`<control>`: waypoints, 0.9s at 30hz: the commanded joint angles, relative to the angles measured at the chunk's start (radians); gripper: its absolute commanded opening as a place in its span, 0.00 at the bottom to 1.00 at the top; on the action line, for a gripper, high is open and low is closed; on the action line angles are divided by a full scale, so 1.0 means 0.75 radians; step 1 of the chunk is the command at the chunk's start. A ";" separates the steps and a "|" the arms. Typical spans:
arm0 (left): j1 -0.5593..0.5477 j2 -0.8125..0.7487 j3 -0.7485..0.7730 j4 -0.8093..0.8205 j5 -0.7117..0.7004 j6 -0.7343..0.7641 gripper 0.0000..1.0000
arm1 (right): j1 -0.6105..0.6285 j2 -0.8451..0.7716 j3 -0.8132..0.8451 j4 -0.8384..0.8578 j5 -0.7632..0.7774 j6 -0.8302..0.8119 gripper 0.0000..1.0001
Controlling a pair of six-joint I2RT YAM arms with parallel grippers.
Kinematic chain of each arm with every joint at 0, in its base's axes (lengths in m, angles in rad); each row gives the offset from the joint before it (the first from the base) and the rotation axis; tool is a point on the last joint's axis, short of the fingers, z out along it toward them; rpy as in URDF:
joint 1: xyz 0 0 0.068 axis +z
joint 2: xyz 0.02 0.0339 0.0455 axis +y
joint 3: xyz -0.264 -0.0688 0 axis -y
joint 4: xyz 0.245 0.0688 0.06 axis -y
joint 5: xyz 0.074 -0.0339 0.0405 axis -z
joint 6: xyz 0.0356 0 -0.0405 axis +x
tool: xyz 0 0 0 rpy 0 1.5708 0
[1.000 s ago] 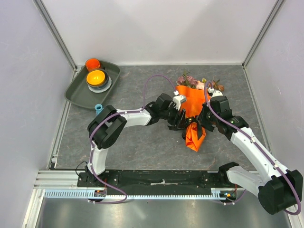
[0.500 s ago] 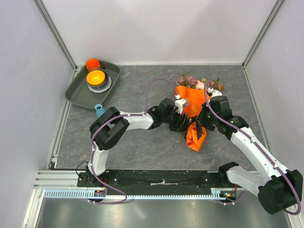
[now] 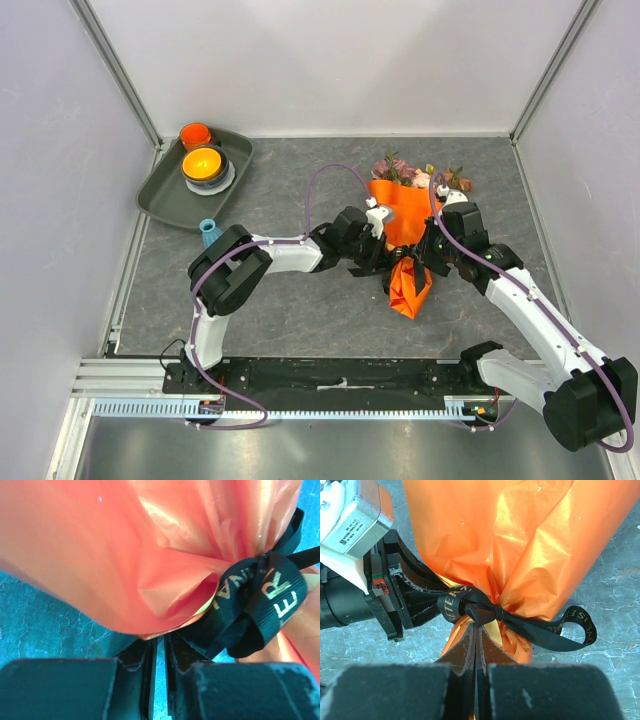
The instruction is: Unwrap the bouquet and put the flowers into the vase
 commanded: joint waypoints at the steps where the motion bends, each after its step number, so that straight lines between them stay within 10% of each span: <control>1: -0.002 -0.087 -0.033 0.043 -0.067 0.058 0.15 | 0.001 -0.023 0.049 0.017 0.023 -0.024 0.00; 5: 0.000 -0.117 -0.057 0.043 -0.116 0.076 0.02 | 0.001 -0.017 0.049 0.015 0.053 -0.030 0.00; 24: 0.043 -0.166 -0.051 -0.069 0.013 0.166 0.02 | 0.003 -0.041 0.051 0.015 0.035 -0.030 0.00; 27: 0.062 -0.168 -0.049 -0.094 0.115 0.209 0.40 | 0.003 -0.033 0.061 0.015 0.035 -0.036 0.00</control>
